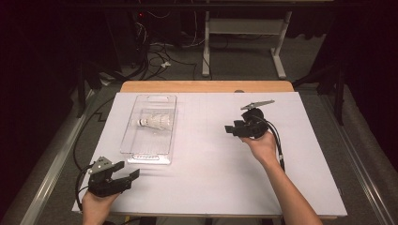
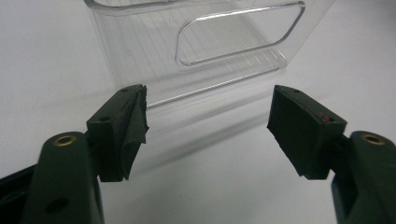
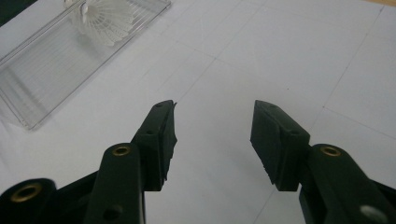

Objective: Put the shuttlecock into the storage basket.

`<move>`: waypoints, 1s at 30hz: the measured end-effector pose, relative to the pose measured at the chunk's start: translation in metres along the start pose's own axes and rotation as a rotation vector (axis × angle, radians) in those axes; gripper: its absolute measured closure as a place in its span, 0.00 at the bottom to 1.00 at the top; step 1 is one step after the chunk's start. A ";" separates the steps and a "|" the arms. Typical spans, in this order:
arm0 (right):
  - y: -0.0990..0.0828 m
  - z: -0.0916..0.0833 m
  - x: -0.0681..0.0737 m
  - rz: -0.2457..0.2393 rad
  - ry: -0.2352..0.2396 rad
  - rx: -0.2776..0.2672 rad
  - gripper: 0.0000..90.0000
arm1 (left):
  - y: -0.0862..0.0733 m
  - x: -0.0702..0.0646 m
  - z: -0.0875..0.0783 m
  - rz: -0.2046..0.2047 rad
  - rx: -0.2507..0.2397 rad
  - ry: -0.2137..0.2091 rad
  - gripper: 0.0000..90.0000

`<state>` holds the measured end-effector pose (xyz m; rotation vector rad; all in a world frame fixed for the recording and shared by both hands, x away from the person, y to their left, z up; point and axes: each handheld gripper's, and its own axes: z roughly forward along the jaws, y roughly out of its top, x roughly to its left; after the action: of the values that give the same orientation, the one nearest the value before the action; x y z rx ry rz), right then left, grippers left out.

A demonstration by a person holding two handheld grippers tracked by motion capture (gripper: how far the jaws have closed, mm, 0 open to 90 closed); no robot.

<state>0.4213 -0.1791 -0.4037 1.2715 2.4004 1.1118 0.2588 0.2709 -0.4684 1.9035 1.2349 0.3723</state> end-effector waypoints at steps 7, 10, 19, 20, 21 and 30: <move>-0.003 -0.003 -0.002 0.000 -0.004 -0.002 0.56 | 0.000 0.000 0.000 0.000 0.000 0.000 0.32; -0.005 -0.004 -0.003 0.005 -0.005 0.000 0.56 | 0.000 0.000 0.000 0.000 0.000 0.000 0.32; -0.010 -0.007 -0.005 0.003 -0.006 -0.006 0.56 | 0.000 0.000 0.000 0.001 0.000 0.000 0.33; -0.011 -0.008 -0.006 0.006 -0.007 -0.006 0.56 | 0.000 0.000 0.000 0.001 -0.001 0.000 0.33; -0.012 -0.008 -0.006 0.009 -0.007 -0.007 0.56 | 0.000 0.000 0.000 0.002 0.000 0.000 0.33; -0.019 -0.015 -0.011 0.019 -0.014 -0.010 0.56 | 0.000 0.000 0.000 0.001 0.002 0.000 0.33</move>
<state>0.4090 -0.2023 -0.4087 1.2978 2.3740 1.1150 0.2589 0.2707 -0.4684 1.9053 1.2350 0.3717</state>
